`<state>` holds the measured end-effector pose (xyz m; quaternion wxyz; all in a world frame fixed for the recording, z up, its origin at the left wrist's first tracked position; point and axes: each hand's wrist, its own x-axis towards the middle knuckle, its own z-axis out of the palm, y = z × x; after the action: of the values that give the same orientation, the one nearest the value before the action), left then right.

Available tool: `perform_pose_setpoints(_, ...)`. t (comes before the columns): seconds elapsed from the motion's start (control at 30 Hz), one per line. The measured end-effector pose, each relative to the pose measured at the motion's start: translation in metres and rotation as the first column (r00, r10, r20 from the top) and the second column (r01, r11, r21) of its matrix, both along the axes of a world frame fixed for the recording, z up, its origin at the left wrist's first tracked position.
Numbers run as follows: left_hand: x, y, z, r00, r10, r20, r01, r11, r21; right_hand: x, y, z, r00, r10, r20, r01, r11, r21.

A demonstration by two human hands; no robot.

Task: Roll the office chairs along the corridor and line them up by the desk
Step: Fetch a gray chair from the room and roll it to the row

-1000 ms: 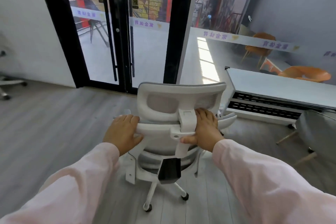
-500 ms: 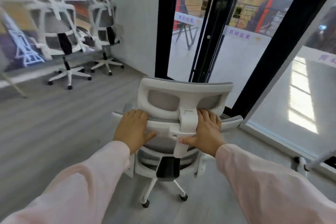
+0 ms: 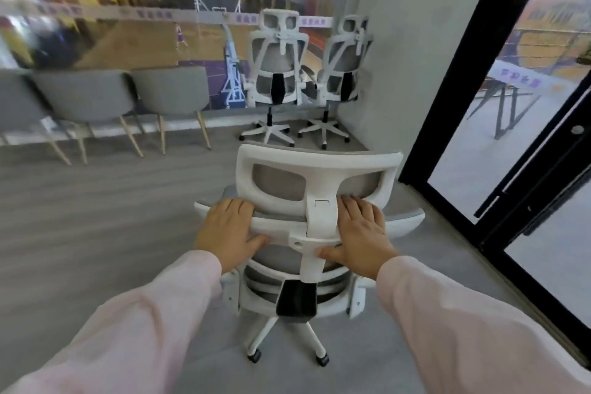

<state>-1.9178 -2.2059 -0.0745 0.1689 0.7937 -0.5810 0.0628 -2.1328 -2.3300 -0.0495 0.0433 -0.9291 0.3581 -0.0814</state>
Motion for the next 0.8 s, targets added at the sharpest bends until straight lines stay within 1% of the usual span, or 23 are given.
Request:
perform_pose_setpoints(0.17,0.064,-0.006,-0.002,0.989,0.143,0.026,-0.144,0.990,0.007,0.084,-0.035,-0.002,0.992,0.125,0.020,-0.125,0.992,-0.017)
perform_pose_setpoints(0.3,0.117,-0.010,-0.004,0.967,0.252,0.026,-0.251,0.967,-0.041,0.155,-0.059,-0.002,0.974,0.220,0.049,-0.219,0.976,-0.018)
perform_pose_setpoints(0.4,0.163,-0.008,-0.008,0.941,0.331,0.066,-0.325,0.942,-0.086,0.214,-0.070,-0.002,0.956,0.287,0.062,-0.286,0.958,-0.017)
perform_pose_setpoints(0.53,0.230,-0.005,-0.006,0.908,0.410,0.088,-0.401,0.911,-0.100,0.299,-0.077,0.002,0.941,0.334,0.049,-0.335,0.942,0.008)
perform_pose_setpoints(0.6,0.266,0.000,-0.005,0.893,0.444,0.074,-0.437,0.895,-0.092,0.345,-0.077,0.004,0.934,0.355,0.023,-0.356,0.934,0.038)
perform_pose_setpoints(0.7,0.320,0.009,-0.003,0.869,0.486,0.091,-0.479,0.873,-0.090,0.411,-0.074,0.009,0.922,0.386,-0.018,-0.384,0.921,0.068)
perform_pose_setpoints(0.8,0.376,0.016,-0.002,0.846,0.527,0.079,-0.521,0.850,-0.083,0.475,-0.070,0.011,0.906,0.423,-0.028,-0.421,0.905,0.058)
